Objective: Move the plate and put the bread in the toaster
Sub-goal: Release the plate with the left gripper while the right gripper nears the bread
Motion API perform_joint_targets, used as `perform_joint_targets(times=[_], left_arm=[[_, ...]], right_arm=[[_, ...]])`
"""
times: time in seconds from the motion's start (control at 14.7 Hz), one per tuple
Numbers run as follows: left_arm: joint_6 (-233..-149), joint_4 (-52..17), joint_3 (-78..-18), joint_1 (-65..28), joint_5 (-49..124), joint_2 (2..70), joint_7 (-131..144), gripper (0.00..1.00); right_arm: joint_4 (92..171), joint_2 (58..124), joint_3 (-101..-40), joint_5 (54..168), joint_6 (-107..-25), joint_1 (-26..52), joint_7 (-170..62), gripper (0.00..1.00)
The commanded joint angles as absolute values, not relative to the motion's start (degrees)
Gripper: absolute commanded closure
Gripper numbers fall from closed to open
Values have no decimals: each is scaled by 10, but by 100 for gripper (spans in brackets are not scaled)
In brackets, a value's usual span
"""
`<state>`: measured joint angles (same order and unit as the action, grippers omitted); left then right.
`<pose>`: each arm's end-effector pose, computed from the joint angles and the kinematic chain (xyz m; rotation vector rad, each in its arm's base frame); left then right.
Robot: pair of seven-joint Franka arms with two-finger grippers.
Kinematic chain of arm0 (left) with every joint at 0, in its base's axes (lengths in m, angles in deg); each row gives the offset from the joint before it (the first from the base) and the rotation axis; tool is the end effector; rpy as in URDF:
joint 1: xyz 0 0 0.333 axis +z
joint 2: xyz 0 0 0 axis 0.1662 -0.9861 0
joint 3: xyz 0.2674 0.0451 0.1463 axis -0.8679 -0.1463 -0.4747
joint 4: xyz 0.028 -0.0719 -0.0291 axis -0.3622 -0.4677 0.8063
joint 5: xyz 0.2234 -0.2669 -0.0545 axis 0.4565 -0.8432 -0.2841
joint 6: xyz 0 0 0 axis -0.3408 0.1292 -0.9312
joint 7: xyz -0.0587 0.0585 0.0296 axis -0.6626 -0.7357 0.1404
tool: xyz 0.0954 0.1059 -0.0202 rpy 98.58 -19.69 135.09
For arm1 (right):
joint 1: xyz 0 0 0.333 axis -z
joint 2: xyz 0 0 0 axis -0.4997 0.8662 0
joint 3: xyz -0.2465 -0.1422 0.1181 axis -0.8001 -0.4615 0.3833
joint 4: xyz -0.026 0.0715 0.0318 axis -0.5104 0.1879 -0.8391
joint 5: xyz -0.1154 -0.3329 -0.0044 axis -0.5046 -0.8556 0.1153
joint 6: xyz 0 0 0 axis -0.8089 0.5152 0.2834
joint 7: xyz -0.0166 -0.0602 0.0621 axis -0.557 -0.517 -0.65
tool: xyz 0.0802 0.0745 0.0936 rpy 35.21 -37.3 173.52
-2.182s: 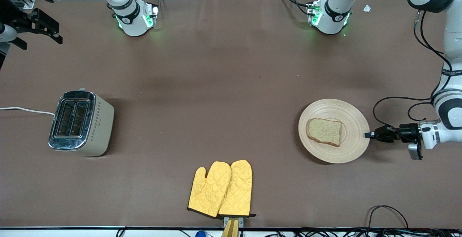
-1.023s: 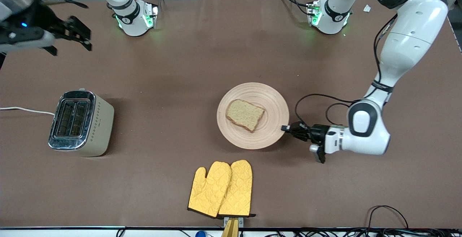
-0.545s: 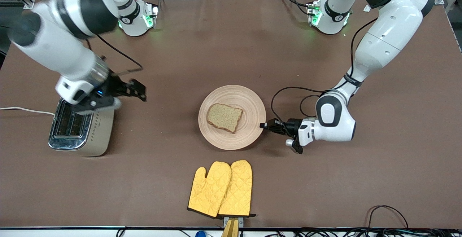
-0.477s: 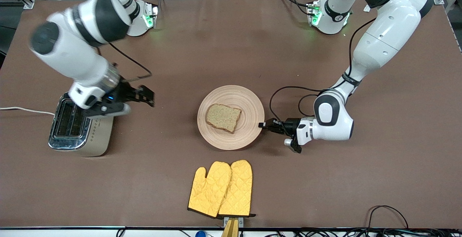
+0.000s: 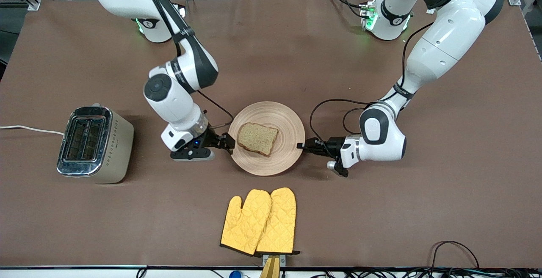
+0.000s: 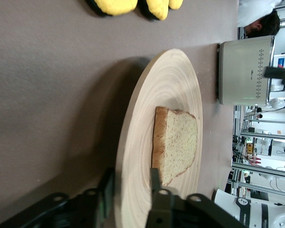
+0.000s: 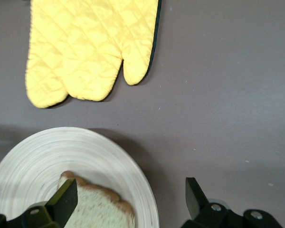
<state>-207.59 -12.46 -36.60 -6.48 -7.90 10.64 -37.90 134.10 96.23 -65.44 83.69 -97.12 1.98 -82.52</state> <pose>0.5813 -0.2930 0.1524 2.1008 -0.2123 -0.0869 0.5833 0.3097 0.2915 -2.9033 0.0705 -0.3073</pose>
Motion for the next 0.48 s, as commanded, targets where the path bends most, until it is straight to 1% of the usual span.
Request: perform_joint_targets(times=[0.0,0.2,0.41], left_arm=[[-2076,-128,-367,-47,-91,120,-362,0],[-2073,-126,-368,-18,-79,144,-301,0],[-2074,-107,-370,5,-48,159,-249,0]], right_arm=[[1349,975,-658,844,-974,8,-860,0],[1348,976,-658,844,-968,2,-868,0],[1348,977,-658,843,-968,-2,-868,0]])
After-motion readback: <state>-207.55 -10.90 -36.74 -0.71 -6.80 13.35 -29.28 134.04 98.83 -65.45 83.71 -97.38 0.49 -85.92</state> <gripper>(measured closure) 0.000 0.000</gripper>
